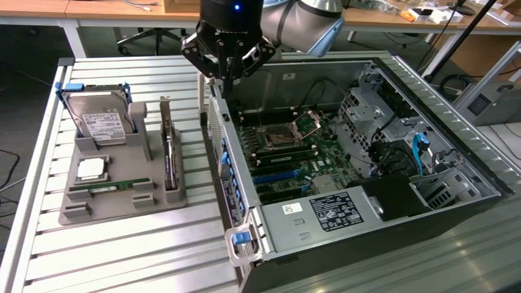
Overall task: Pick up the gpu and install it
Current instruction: 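Reach for the gpu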
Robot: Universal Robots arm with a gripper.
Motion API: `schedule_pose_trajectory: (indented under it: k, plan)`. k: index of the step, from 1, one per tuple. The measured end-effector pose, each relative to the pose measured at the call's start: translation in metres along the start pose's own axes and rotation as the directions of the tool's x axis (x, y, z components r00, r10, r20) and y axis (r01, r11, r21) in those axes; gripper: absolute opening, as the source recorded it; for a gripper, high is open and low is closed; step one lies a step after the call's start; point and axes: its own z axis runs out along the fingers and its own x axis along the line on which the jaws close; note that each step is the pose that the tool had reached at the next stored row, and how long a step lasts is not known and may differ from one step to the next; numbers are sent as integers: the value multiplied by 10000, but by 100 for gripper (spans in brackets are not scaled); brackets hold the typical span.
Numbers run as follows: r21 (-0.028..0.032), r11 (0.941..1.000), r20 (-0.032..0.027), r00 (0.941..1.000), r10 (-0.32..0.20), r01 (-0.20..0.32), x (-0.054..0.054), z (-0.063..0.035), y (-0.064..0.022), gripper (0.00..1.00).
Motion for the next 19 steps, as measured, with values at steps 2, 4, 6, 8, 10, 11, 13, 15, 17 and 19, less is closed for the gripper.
schedule_pose_trajectory:
  k: [2,4,6,8,10,11,13,15,17,19]
  plan:
    - [0,10000,0,10000,0,0,5,0,0,11]
    - [1,10000,0,10000,0,0,10,-1,-1,11]
    - [0,10000,0,10000,0,0,14,0,-1,11]
    - [0,10000,0,10000,0,0,18,-1,-1,11]
    - [0,10000,0,10000,0,0,23,-1,-2,11]
    - [0,10000,0,10000,0,0,25,-1,-2,11]
    - [0,10000,0,10000,0,0,29,-1,-2,11]
    - [0,10000,0,10000,0,0,34,-1,-3,11]
    - [1,10000,0,10000,0,0,38,-1,-3,11]
    - [0,10000,0,10000,0,0,42,-1,-3,11]
